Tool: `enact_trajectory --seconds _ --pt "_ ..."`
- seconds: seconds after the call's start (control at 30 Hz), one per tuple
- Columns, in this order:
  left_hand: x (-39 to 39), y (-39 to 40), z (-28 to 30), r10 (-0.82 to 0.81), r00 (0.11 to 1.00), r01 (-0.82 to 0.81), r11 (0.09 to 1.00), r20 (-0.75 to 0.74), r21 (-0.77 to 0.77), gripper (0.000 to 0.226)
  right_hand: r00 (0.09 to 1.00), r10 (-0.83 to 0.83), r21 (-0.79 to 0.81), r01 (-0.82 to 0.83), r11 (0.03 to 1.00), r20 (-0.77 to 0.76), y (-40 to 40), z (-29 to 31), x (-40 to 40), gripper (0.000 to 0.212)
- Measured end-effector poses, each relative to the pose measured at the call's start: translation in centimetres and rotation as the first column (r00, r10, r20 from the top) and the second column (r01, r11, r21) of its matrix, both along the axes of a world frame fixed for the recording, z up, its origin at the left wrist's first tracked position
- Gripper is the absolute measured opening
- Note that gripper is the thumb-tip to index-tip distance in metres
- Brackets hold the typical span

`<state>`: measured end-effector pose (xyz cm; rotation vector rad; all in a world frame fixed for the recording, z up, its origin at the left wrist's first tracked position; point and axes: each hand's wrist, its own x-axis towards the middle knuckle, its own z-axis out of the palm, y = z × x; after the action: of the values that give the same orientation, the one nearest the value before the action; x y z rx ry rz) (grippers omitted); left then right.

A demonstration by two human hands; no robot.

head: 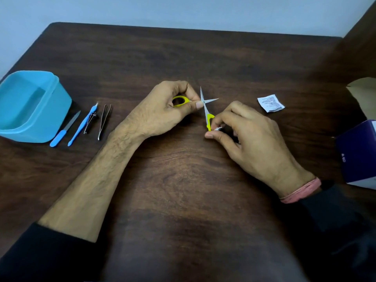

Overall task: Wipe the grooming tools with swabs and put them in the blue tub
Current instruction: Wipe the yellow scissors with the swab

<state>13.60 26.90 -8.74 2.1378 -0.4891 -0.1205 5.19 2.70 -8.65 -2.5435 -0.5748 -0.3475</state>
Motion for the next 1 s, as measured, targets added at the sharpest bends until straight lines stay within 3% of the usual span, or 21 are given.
enact_trajectory --seconds 0.27,0.43,0.63,0.8,1.0 --pt "-0.4 0.0 0.8 -0.037 0.999 0.037 0.999 -0.022 0.001 0.013 0.998 0.026 -0.077 -0.022 0.997 0.056 -0.2 0.0 0.5 0.026" --pt "-0.9 -0.6 1.1 0.023 0.999 -0.023 0.999 -0.022 -0.035 0.03 0.994 0.039 -0.031 -0.036 0.999 0.104 -0.7 -0.3 0.8 0.023" --pt "-1.3 -1.2 1.4 0.118 0.993 -0.119 0.985 -0.021 -0.121 0.026 0.994 -0.007 0.226 -0.018 0.974 0.11 -1.3 -1.0 1.0 0.013" --pt "-1.5 -1.9 1.2 0.176 0.984 -0.171 0.971 0.016 -0.168 0.027 0.995 -0.052 0.317 0.023 0.948 0.084 -1.0 -0.8 1.0 0.011" --pt "-1.8 -2.8 0.8 0.174 0.98 -0.153 0.969 0.095 -0.196 0.024 0.975 -0.138 0.586 0.215 0.781 -0.174 -0.6 -0.1 0.8 0.007"
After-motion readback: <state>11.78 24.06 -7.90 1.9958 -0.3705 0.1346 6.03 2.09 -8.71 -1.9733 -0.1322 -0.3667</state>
